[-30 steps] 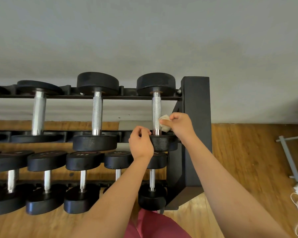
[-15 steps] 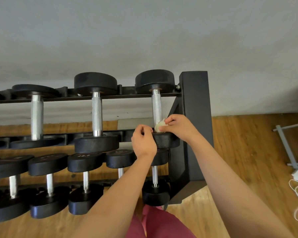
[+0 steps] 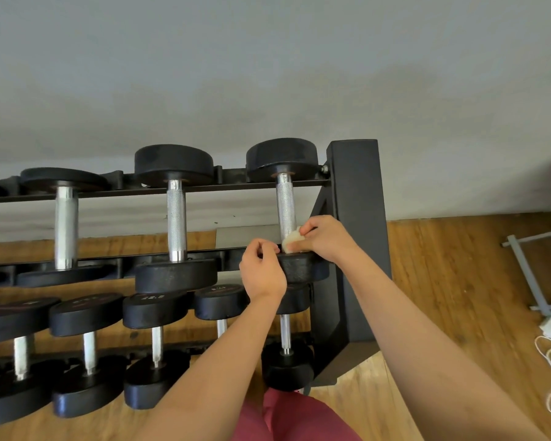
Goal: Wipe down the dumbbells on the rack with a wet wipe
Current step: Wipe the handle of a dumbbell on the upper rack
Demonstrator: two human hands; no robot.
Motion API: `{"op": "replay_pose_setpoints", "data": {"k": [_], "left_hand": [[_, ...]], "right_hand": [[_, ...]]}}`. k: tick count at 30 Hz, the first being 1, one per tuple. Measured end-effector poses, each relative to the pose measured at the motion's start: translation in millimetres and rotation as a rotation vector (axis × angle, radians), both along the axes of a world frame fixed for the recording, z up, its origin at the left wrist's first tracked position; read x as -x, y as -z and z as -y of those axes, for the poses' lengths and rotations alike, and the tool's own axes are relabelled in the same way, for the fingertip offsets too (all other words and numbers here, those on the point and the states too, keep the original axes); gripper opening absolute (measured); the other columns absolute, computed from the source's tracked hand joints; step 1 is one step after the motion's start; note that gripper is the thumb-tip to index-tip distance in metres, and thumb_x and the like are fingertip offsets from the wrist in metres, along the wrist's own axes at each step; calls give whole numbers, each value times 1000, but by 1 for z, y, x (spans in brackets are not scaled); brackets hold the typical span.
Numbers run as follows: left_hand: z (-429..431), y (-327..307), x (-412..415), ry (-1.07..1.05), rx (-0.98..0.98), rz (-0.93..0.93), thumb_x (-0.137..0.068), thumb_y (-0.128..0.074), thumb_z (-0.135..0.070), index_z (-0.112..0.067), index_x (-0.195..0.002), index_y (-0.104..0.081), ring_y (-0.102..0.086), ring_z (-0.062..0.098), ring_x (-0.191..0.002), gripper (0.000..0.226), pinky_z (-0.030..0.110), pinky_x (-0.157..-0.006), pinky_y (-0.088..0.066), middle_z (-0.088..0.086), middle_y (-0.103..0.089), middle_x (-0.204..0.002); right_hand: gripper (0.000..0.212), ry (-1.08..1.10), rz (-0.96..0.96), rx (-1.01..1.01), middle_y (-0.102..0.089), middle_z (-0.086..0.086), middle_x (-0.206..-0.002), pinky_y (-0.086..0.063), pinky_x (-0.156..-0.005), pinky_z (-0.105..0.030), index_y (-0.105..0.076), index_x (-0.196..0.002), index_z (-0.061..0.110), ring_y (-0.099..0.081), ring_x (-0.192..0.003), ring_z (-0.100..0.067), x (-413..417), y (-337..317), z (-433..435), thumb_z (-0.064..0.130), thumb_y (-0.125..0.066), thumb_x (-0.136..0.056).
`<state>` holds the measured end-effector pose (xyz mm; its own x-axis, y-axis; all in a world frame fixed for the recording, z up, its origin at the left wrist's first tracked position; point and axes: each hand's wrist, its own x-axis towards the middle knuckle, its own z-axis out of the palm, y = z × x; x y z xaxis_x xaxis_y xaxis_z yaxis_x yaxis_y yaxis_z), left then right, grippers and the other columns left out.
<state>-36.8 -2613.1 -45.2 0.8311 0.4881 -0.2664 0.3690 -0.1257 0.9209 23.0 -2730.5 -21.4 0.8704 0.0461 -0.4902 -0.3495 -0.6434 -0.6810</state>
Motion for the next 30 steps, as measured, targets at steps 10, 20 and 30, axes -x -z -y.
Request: {"op": "replay_pose_setpoints", "data": {"k": [10, 20, 30], "left_hand": [[0, -1, 0, 5, -18, -18, -97, -43, -12, -8, -80, -62, -54, 7, -74, 26, 11, -61, -38, -2, -60, -75], [-3, -2, -2, 83, 38, -87, -97, -45, -15, -10, -80, -61, -53, 13, -77, 24, 26, -67, -39, 2, -60, -79], [-65, -79, 22, 420, 565, -137, -95, -53, -36, -14, -126, -60, -59, 12, -116, 39, 33, -102, -46, 1, -64, -124]], "right_hand": [[39, 57, -4, 33, -61, 0, -99, -45, -74, -27, -65, -95, 10, -57, -94, -17, 2, -3, -5, 25, -88, -67], [19, 180, 117, 22, -64, -3, -86, -44, -72, -26, -68, -80, 9, -59, -82, -13, 14, -20, -9, 21, -81, -77], [18, 190, 35, -553, -74, 0, -101, -50, -84, -20, -74, -103, 19, -67, -99, -11, 63, -64, -20, 28, -62, -93]]}}
